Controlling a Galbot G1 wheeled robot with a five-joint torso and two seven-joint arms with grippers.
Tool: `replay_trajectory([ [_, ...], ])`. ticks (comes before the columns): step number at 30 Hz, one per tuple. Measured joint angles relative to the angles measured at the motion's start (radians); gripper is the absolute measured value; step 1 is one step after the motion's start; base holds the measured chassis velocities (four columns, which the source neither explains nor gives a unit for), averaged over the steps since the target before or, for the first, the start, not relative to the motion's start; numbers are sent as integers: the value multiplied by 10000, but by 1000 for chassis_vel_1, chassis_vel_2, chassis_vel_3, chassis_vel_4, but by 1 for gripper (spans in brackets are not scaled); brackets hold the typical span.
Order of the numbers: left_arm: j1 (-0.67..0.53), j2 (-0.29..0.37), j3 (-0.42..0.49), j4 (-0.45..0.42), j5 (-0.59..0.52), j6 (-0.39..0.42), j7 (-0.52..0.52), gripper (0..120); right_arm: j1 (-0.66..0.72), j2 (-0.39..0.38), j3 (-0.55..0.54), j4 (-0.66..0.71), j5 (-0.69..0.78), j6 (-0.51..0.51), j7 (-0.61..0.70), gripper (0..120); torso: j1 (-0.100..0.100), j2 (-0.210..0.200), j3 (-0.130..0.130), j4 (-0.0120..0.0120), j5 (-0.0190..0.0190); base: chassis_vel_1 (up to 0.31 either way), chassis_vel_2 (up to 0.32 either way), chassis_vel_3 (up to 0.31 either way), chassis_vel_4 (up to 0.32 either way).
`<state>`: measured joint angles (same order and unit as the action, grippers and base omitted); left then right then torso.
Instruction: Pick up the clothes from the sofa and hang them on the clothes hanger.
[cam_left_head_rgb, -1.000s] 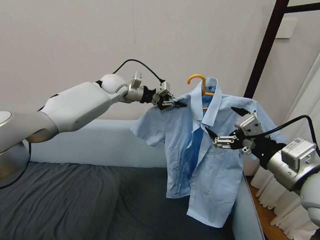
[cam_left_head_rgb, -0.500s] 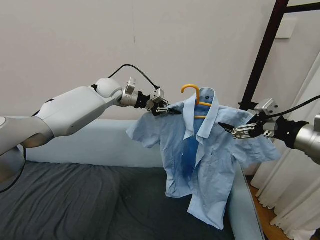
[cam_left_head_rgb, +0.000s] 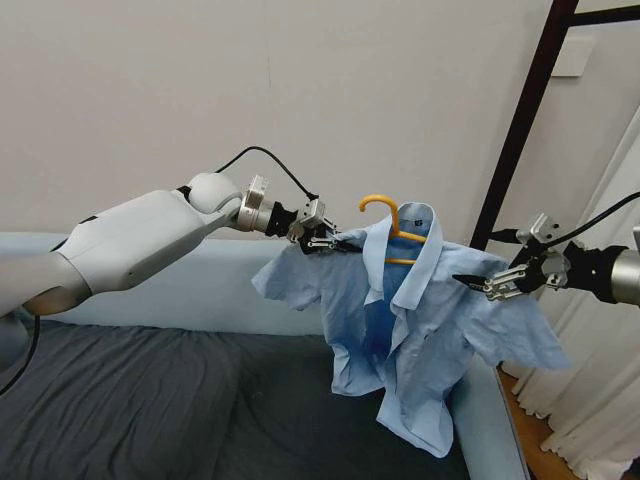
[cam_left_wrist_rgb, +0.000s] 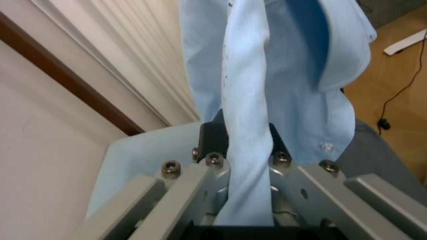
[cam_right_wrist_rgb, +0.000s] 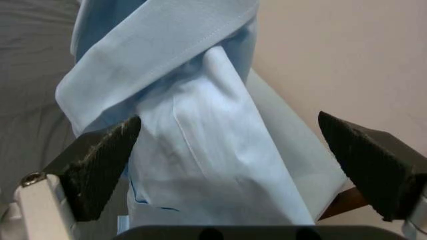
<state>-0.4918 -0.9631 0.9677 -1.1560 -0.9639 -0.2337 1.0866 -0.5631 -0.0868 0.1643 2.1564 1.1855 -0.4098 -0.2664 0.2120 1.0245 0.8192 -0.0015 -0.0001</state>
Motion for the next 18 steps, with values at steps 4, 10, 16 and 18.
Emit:
replay_trajectory([
  [4, 44, -5, 5, -225, 73, 32, -24, 1, -57, 6, -88, 160, -90, -104, 4, 98, 0, 0, 0, 0, 0, 0, 0, 0, 0],
  [10, 53, -69, 47, -403, 153, 44, -34, 1, -80, -23, -130, 280, -154, -261, 89, 84, 0, 0, 0, 0, 1, 0, 0, 0, 0],
  [16, 29, -145, 102, -557, 157, 66, -54, 1, -164, -99, -262, 275, -344, -279, -12, 59, 0, 0, 0, -1, 2, 0, 0, 0, 0],
  [18, 26, -125, 142, -662, 174, 72, -63, 1, -170, -101, -276, 344, -320, -285, -58, 49, 0, 0, 0, -1, 1, 0, 0, 0, 0],
])
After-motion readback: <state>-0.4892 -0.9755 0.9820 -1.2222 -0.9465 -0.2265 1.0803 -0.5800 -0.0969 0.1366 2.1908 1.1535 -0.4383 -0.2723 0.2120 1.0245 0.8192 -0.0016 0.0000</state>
